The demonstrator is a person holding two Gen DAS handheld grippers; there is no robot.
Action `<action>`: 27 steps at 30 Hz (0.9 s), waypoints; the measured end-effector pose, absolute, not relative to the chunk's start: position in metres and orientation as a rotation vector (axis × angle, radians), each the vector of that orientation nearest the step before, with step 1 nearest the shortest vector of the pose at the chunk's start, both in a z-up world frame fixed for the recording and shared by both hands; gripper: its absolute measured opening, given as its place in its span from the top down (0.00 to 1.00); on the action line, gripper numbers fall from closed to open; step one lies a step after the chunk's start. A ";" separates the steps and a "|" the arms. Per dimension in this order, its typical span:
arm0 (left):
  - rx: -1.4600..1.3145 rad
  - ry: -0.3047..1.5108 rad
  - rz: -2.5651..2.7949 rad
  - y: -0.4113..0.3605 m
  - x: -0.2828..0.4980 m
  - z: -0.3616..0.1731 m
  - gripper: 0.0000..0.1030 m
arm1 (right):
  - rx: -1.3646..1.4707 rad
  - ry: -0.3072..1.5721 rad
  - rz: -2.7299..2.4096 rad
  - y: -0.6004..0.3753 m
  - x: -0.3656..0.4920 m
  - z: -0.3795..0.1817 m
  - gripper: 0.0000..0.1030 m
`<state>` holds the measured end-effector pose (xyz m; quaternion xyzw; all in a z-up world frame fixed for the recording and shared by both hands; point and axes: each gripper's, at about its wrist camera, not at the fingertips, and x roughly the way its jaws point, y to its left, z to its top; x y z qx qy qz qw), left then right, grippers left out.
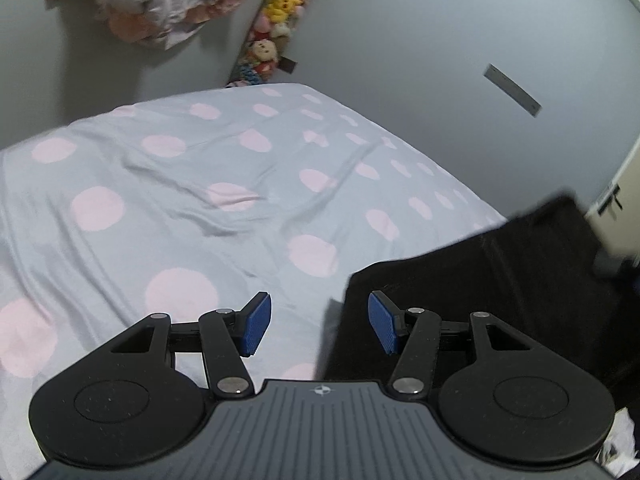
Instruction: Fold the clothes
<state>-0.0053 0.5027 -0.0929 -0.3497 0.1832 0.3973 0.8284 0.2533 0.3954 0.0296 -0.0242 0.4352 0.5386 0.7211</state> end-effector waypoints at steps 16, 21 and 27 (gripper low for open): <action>-0.690 0.420 0.646 0.489 0.014 -0.096 0.49 | 0.051 0.820 0.983 0.327 0.291 0.073 0.83; -0.581 0.452 0.504 0.459 0.049 -0.098 0.60 | 0.132 0.906 0.851 0.274 0.342 0.007 0.83; -0.357 0.603 0.433 0.418 0.095 -0.114 0.69 | 0.211 1.000 0.775 0.238 0.379 -0.074 0.83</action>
